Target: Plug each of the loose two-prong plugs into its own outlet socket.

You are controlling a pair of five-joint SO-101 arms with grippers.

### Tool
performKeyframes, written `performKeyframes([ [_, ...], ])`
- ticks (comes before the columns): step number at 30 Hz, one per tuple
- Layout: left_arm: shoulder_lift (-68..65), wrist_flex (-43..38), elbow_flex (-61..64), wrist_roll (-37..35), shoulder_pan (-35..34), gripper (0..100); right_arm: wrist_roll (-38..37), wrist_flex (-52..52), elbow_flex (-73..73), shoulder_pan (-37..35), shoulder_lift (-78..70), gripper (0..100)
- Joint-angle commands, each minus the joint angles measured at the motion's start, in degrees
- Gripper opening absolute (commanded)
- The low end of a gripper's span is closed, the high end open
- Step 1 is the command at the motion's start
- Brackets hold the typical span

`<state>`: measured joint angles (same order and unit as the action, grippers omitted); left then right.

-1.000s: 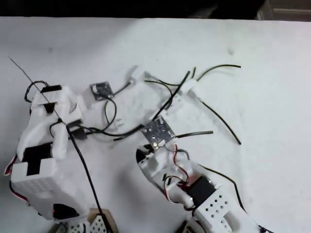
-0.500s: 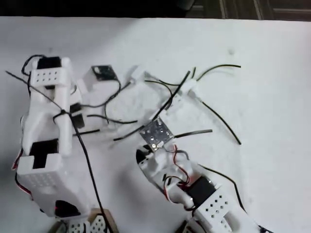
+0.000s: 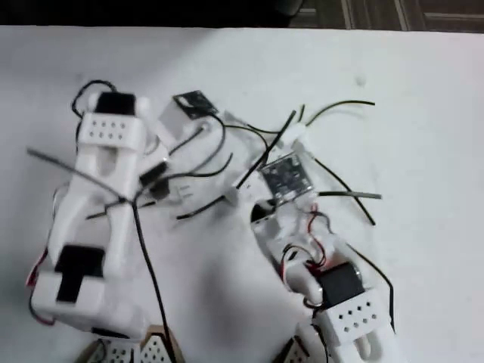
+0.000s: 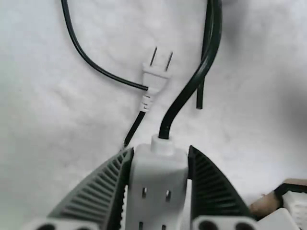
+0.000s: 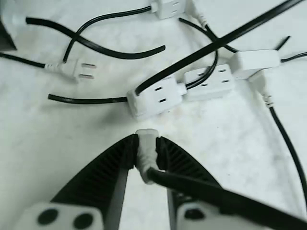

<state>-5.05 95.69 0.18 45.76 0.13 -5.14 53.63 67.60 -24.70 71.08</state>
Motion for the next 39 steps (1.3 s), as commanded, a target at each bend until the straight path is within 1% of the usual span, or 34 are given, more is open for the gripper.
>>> performKeyframes([
  [1, 16.3, -6.6, 11.1, -7.3, 6.2, 2, -0.6, 0.1, -3.6, 2.9, 1.2, 1.7],
  [5, 25.4, -13.7, 21.2, -12.4, 10.4, 2, -0.6, 0.0, -4.0, 4.7, 1.2, 1.7],
  [9, 28.1, -20.7, 30.6, -16.1, 14.1, 2, -0.6, 0.0, -4.0, 4.9, 1.2, 1.7],
  [12, 26.8, -26.1, 36.1, -16.9, 15.2, 2, -0.6, 0.0, -4.0, 4.6, 1.2, 1.7],
  [16, 22.5, -32.5, 40.6, -16.9, 14.7, 2, -0.6, 0.0, -3.9, 4.6, 1.2, 1.7],
  [23, 10.8, -41.4, 42.0, -18.0, 12.0, 2, -0.6, 0.0, -3.7, 4.5, 1.1, 1.7],
  [27, 9.2, -39.9, 39.0, -21.3, 10.5, 2, -0.6, 0.0, -3.7, 4.5, 1.0, 1.7],
  [35, 9.7, -39.6, 40.8, -21.1, 10.9, 3, -0.6, 0.0, -3.6, 4.5, 0.7, 1.7],
  [37, 10.0, -38.9, 40.7, -21.2, 10.9, 9, -0.6, 0.0, -3.6, 4.5, 0.7, 1.7],
  [39, 11.7, -37.5, 40.8, -21.4, 10.7, 17, -0.6, 0.0, -3.6, 4.5, 0.7, 1.7],
])
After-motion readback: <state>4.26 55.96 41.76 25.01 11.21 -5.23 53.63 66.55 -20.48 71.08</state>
